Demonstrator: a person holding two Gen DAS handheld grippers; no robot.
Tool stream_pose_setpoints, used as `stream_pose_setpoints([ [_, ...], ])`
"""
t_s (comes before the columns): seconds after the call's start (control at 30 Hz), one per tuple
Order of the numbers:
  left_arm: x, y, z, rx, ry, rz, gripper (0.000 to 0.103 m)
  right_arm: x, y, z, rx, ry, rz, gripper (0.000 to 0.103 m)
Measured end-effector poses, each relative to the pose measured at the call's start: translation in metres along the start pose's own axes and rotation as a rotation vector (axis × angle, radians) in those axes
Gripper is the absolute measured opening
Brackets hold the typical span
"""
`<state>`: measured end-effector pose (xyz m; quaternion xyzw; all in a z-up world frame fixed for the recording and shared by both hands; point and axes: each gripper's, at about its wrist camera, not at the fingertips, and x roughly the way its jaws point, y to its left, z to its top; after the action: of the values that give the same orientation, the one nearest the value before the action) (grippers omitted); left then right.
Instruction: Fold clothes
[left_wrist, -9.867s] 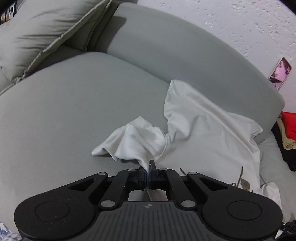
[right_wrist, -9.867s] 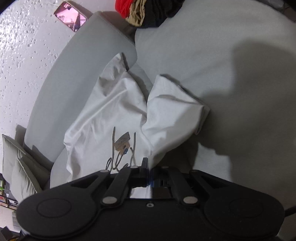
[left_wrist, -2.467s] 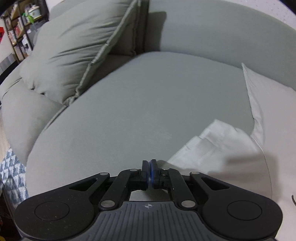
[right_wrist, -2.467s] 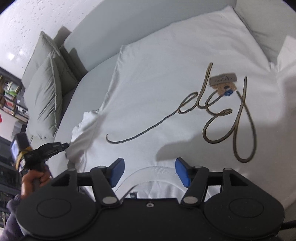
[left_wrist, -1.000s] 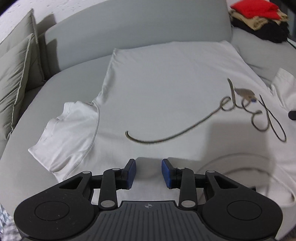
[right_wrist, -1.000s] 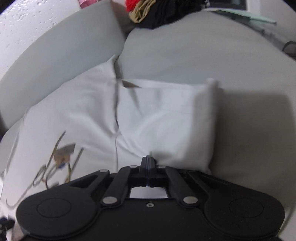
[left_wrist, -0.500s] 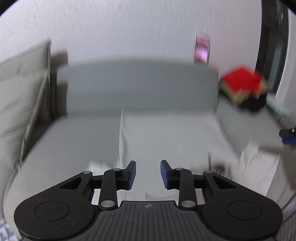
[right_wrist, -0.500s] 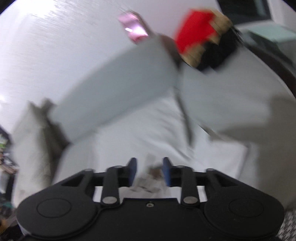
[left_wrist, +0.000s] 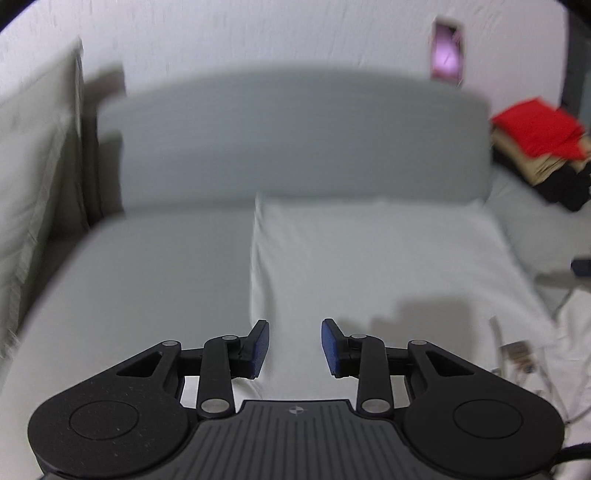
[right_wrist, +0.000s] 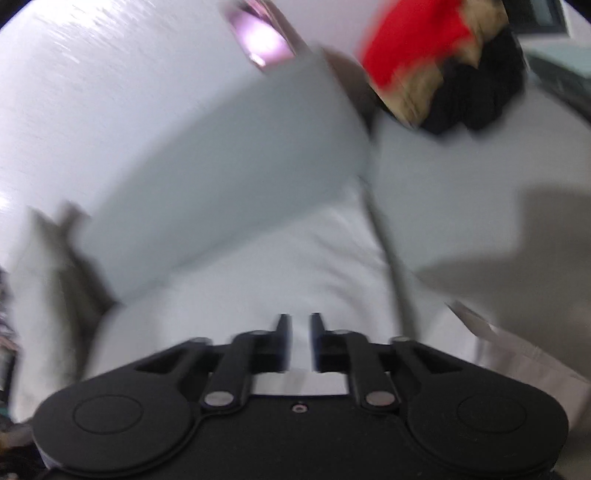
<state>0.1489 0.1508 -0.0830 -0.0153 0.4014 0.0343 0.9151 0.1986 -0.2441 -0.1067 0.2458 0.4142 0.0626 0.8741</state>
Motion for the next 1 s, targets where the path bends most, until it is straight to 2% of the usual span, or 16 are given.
stream_pose_setpoints([
  [0.07, 0.029, -0.005, -0.007, -0.002, 0.022, 0.000, 0.024, 0.040, -0.020, -0.010, 0.063, 0.066, 0.008, 0.010],
  [0.1, 0.043, -0.008, -0.011, -0.001, 0.031, 0.001, 0.024, 0.053, -0.025, -0.016, 0.071, 0.083, 0.055, 0.010],
  [0.17, 0.058, -0.008, -0.019, -0.009, 0.031, 0.047, 0.025, 0.070, -0.025, -0.027, 0.029, 0.104, 0.127, 0.010],
  [0.2, 0.065, -0.008, -0.023, -0.013, 0.030, 0.071, 0.025, 0.075, -0.026, -0.032, 0.003, 0.108, 0.132, 0.010],
  [0.23, 0.071, -0.003, -0.026, -0.036, 0.026, 0.136, 0.024, 0.078, -0.028, -0.036, -0.033, 0.086, 0.091, 0.000],
  [0.27, 0.076, 0.004, -0.028, -0.062, 0.021, 0.207, 0.024, 0.079, -0.032, -0.038, -0.058, 0.037, 0.017, 0.000],
  [0.33, 0.079, 0.014, -0.025, -0.097, 0.022, 0.311, 0.016, 0.074, -0.048, -0.036, -0.025, -0.063, -0.124, 0.000],
  [0.4, 0.083, 0.025, -0.022, -0.132, 0.024, 0.412, 0.018, 0.076, -0.056, -0.032, -0.023, -0.103, -0.280, 0.000],
  [0.43, 0.084, 0.030, -0.020, -0.149, 0.024, 0.463, 0.018, 0.078, -0.057, -0.032, -0.024, -0.098, -0.280, 0.000],
  [0.57, 0.061, 0.047, -0.017, -0.227, 0.017, 0.403, 0.018, 0.062, -0.043, -0.034, -0.032, -0.111, -0.271, 0.003],
  [0.67, 0.042, 0.046, -0.011, -0.231, -0.038, 0.304, 0.018, 0.030, -0.033, -0.033, -0.003, -0.203, -0.186, 0.007],
  [0.77, 0.056, 0.043, -0.005, -0.213, -0.036, 0.343, 0.018, 0.028, -0.018, -0.033, -0.045, -0.199, -0.043, 0.009],
  [0.83, 0.066, 0.042, 0.000, -0.200, -0.032, 0.373, 0.023, 0.043, -0.007, -0.036, -0.090, -0.142, 0.055, 0.009],
  [0.9, 0.076, 0.040, 0.004, -0.187, -0.029, 0.403, 0.028, 0.063, 0.002, -0.043, -0.164, -0.079, 0.101, 0.009],
  [0.93, 0.081, 0.040, 0.006, -0.181, -0.027, 0.418, 0.028, 0.072, 0.003, -0.046, -0.193, -0.067, 0.070, 0.009],
  [1.0, 0.091, 0.038, 0.011, -0.168, -0.024, 0.448, 0.028, 0.084, -0.009, -0.042, -0.181, -0.111, -0.053, 0.000],
])
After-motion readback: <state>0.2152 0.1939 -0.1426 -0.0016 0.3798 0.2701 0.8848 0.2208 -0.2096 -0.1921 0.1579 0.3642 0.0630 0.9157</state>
